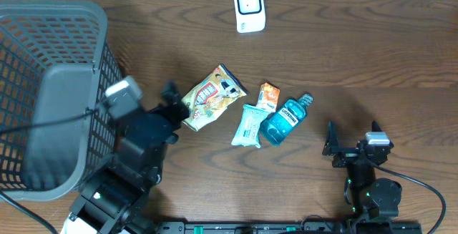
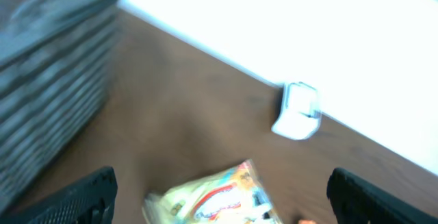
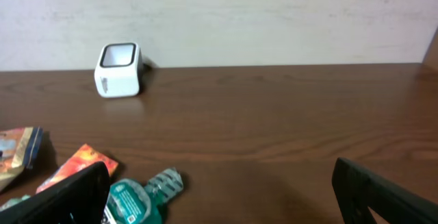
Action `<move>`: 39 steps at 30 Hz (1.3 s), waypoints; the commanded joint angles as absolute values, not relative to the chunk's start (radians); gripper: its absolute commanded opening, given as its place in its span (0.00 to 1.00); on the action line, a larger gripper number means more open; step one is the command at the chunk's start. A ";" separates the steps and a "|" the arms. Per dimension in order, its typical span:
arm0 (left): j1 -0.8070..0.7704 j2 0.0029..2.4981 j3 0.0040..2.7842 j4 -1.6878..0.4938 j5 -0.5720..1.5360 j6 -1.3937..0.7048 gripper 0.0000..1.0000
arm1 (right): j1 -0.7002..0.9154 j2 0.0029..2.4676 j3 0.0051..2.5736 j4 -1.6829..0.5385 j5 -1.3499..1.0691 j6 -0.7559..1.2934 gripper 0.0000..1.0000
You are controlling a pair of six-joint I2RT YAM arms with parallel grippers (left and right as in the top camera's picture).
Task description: Scan the item barcode
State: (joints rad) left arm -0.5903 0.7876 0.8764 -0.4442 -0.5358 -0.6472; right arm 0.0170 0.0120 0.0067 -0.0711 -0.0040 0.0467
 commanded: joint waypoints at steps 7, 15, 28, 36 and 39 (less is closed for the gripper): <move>-0.584 0.785 0.882 -0.056 -0.456 0.003 0.98 | 0.015 0.007 0.006 -0.075 0.001 0.036 0.99; -0.495 0.789 0.945 0.160 -0.539 0.151 0.98 | 0.015 0.007 0.006 -0.075 0.001 0.036 0.99; -0.274 0.870 0.993 0.151 -0.538 0.513 0.98 | 0.015 0.007 0.006 -0.075 0.001 0.036 0.99; -0.239 0.897 0.991 -0.059 -0.155 0.516 0.98 | 0.015 0.007 0.006 -0.075 0.001 0.036 0.99; -0.238 0.867 0.991 -0.056 -0.152 0.526 0.98 | 0.015 0.007 0.006 -0.075 0.001 0.036 0.99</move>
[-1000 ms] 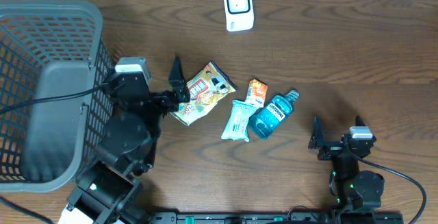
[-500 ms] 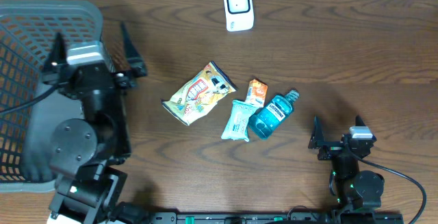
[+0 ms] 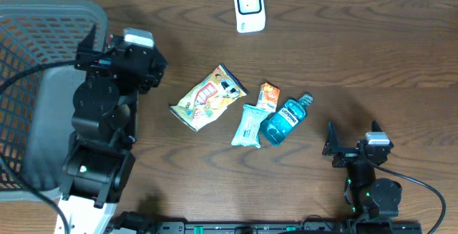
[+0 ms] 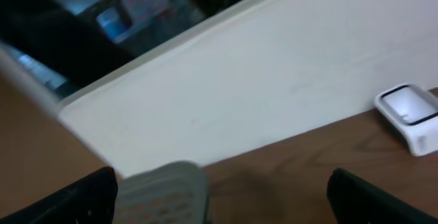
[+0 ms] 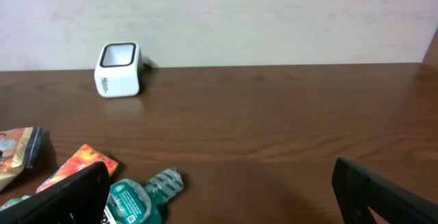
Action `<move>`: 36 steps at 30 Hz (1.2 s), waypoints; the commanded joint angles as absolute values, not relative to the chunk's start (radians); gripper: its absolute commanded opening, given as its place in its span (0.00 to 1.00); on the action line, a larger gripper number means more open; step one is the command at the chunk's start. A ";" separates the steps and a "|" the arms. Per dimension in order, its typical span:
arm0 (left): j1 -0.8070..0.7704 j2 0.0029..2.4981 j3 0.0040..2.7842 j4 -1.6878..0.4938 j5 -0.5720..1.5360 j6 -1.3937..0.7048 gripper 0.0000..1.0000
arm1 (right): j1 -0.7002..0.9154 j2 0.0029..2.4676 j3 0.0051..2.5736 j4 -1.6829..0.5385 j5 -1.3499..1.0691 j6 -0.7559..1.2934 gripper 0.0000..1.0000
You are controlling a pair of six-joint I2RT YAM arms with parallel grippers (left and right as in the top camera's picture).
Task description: Scan the item barcode
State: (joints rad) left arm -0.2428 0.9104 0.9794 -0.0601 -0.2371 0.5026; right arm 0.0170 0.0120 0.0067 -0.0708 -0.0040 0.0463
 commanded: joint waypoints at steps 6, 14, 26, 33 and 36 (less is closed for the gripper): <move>-0.239 0.741 0.991 -0.057 -0.138 0.545 0.98 | 0.015 0.007 0.006 -0.075 0.001 0.036 0.99; -0.223 0.505 0.991 -0.072 -0.139 0.546 0.98 | 0.015 0.007 0.006 -0.075 0.001 0.036 0.99; 0.030 0.233 0.991 -0.176 0.009 0.472 0.98 | 0.015 0.007 0.006 -0.075 0.001 0.036 0.99; 0.094 0.151 0.991 -0.216 0.200 0.386 0.98 | 0.015 0.007 0.006 -0.075 0.001 0.036 0.99; 0.094 0.139 0.991 -0.216 0.201 0.387 0.98 | 0.015 0.007 0.006 -0.075 0.001 0.036 0.99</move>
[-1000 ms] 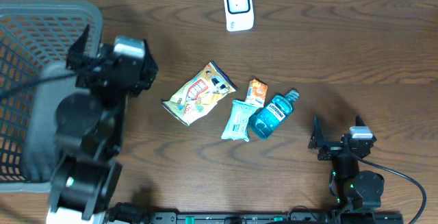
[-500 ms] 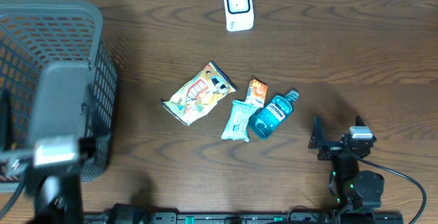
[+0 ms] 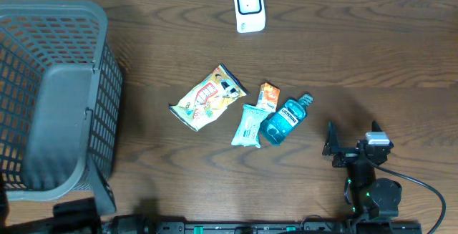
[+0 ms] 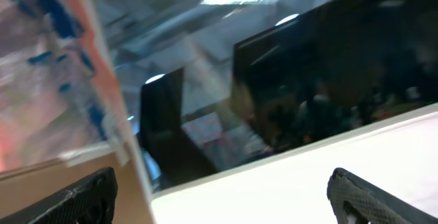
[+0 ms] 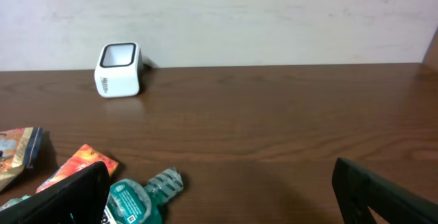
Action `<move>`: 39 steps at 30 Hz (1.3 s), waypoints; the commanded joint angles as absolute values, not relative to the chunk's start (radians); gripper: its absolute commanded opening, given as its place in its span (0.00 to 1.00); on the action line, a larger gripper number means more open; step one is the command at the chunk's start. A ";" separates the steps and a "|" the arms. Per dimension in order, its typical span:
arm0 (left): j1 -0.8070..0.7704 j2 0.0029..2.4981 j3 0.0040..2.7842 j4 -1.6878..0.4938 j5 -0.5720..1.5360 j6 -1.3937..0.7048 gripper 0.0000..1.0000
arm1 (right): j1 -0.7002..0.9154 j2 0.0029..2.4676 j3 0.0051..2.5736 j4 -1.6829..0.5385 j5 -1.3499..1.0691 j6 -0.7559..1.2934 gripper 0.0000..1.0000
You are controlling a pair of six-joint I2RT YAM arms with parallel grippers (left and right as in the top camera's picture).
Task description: Scan the item barcode
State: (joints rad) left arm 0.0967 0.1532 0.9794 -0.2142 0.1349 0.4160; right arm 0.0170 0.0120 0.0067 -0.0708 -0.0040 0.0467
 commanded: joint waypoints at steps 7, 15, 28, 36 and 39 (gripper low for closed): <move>0.106 0.080 0.990 -0.219 0.251 0.386 0.98 | 0.015 0.007 0.006 -0.075 0.001 0.036 0.99; 0.083 0.003 0.989 -0.244 0.377 0.383 0.98 | 0.015 0.007 0.006 -0.075 0.001 0.036 0.99; 0.085 0.003 0.987 -0.247 0.355 0.391 0.98 | 0.015 0.007 0.006 -0.075 0.001 0.036 0.99; 0.114 0.003 0.980 -0.246 0.302 0.390 0.98 | 0.015 0.007 0.006 -0.075 0.001 0.036 0.99; 0.114 0.005 0.977 -0.247 0.302 0.390 0.98 | 0.015 0.007 0.006 -0.075 0.001 0.036 0.99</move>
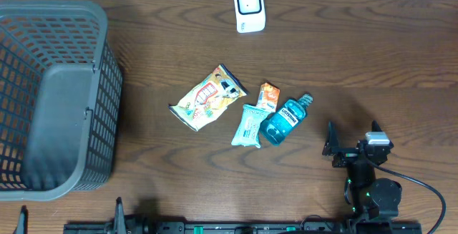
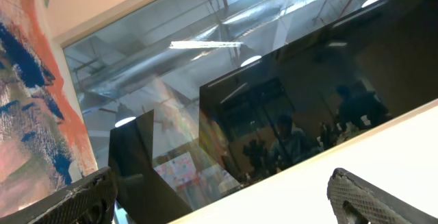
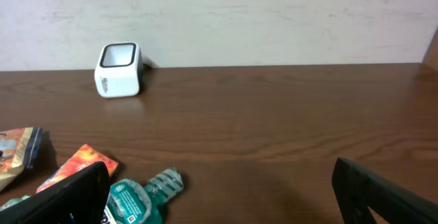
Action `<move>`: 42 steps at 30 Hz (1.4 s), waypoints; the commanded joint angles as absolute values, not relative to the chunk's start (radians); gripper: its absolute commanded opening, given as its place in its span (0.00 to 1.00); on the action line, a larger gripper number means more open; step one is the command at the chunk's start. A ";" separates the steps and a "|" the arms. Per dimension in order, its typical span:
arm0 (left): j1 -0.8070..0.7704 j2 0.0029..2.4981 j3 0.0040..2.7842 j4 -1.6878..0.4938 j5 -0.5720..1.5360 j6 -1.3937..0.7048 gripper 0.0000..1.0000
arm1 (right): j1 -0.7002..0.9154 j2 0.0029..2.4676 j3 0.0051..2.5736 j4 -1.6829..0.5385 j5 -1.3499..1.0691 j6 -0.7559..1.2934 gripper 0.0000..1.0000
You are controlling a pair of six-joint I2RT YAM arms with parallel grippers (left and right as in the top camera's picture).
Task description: Scan the item barcode
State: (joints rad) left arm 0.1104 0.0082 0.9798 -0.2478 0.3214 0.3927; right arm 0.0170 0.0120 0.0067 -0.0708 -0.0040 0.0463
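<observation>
The white barcode scanner [image 1: 250,8] stands at the table's far edge and also shows in the right wrist view [image 3: 118,69]. At mid-table lie a yellow snack bag [image 1: 210,98], an orange packet [image 1: 268,96], a pale wipes pack [image 1: 250,125] and a teal mouthwash bottle [image 1: 285,119]. My right gripper [image 3: 222,186] rests low at the near right, open and empty, with the bottle [image 3: 140,195] just ahead of its left finger. My left gripper [image 2: 222,193] is open, holds nothing, and points up at windows and ceiling. The left arm is outside the overhead view.
A tall grey mesh basket [image 1: 50,98] fills the left side of the table. A white wall [image 3: 274,11] runs behind the scanner. The right arm's base and cable [image 1: 376,191] sit at the near right edge.
A dark part of the left arm that showed at the overhead's bottom left edge is gone from that view. The left wrist camera still faces windows, tilted a little differently. Right arm and items are unchanged.
My left gripper was open low beside the snack bag, by the basket. Then the left arm stood higher at the basket's right side, facing the back wall. Then it was almost out of the overhead view, and now fully out. The items stayed in place.
</observation>
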 commanded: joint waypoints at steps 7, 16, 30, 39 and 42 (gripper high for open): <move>0.114 0.009 0.942 -0.286 0.303 0.360 0.98 | 0.015 0.007 0.006 -0.075 0.001 0.036 0.99; 0.114 0.110 0.859 -0.213 0.302 0.253 0.98 | 0.015 0.007 0.006 -0.075 0.001 0.036 0.99; 0.114 0.272 0.799 -0.213 0.427 -0.162 0.98 | 0.015 0.007 0.006 -0.075 0.001 0.036 0.99; 0.114 0.270 0.734 -0.224 0.834 0.144 0.98 | 0.015 0.007 0.006 -0.075 0.002 0.036 0.99; 0.114 0.270 0.733 -0.263 0.990 0.277 0.98 | 0.015 0.007 0.006 -0.075 0.001 0.036 0.99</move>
State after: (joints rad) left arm 0.1104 0.2771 0.7368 -0.2447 0.7502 0.0914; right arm 0.0170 0.0120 0.0067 -0.0708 -0.0040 0.0467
